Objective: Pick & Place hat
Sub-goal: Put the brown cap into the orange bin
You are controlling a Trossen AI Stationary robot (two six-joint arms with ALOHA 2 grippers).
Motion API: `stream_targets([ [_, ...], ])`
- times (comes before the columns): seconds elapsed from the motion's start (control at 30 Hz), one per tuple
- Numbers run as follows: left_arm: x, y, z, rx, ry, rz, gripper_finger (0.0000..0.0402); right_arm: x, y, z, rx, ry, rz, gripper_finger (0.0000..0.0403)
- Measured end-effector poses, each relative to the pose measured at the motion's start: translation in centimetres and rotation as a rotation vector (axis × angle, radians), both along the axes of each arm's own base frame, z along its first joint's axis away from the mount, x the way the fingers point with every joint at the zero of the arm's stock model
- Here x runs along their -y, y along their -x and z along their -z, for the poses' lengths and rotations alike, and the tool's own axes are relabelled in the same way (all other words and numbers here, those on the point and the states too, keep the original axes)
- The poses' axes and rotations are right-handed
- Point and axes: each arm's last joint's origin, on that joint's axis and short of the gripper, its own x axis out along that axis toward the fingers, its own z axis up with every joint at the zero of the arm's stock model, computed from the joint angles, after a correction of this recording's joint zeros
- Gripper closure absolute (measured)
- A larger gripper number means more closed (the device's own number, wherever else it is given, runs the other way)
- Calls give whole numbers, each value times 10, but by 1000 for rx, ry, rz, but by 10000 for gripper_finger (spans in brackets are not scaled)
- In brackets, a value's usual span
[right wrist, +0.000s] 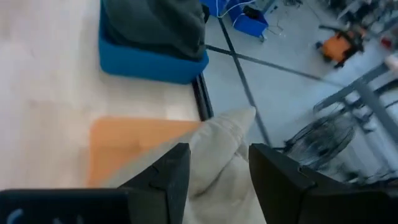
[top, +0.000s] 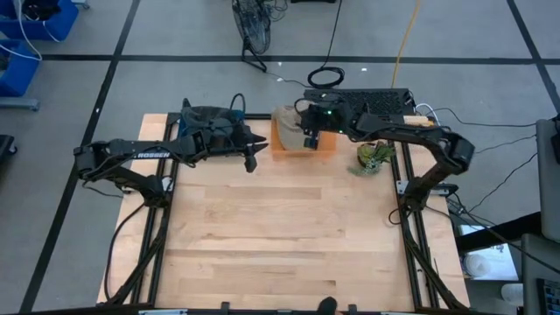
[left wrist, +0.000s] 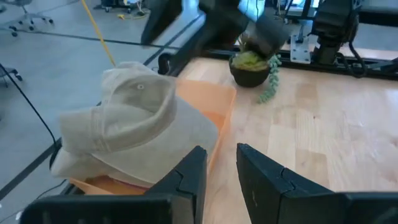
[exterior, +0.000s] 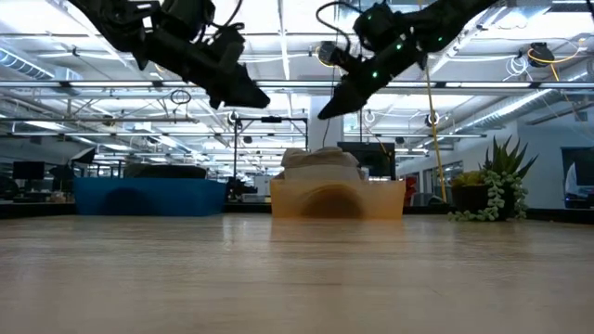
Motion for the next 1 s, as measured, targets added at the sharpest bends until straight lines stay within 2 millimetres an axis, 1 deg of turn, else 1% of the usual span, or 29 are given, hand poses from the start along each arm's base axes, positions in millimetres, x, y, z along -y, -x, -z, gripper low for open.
stream_targets([
  [0.07,-2,-5,6,-3,-3,2,309,-3,6,-4,47,-66,40,250],
  [0.13,-4,-11,11,9,-21,6,309,-5,14,2,76,-121,76,253],
  [0.2,-7,-17,15,35,-41,6,309,-9,22,18,65,-148,95,257],
  [0.3,-10,-25,25,51,-44,-10,309,-14,34,46,87,-137,102,265],
  [0.43,-13,-33,33,73,-46,-13,309,-19,54,75,216,-119,137,278],
  [0.5,-14,-35,36,78,-47,-13,309,-19,64,84,278,-87,171,285],
  [0.63,-18,-34,32,112,-85,-60,309,-16,78,86,398,-18,211,303],
  [0.77,-31,-32,20,189,-136,-173,309,-6,82,83,439,-56,233,320],
  [0.83,-43,-33,7,223,-142,-188,309,0,80,77,456,-113,206,327],
  [0.9,-55,-36,-6,195,-108,-125,309,8,77,72,427,-214,201,334],
  [1.0,-67,-39,-22,84,-3,-47,309,17,75,70,257,-410,235,346],
])
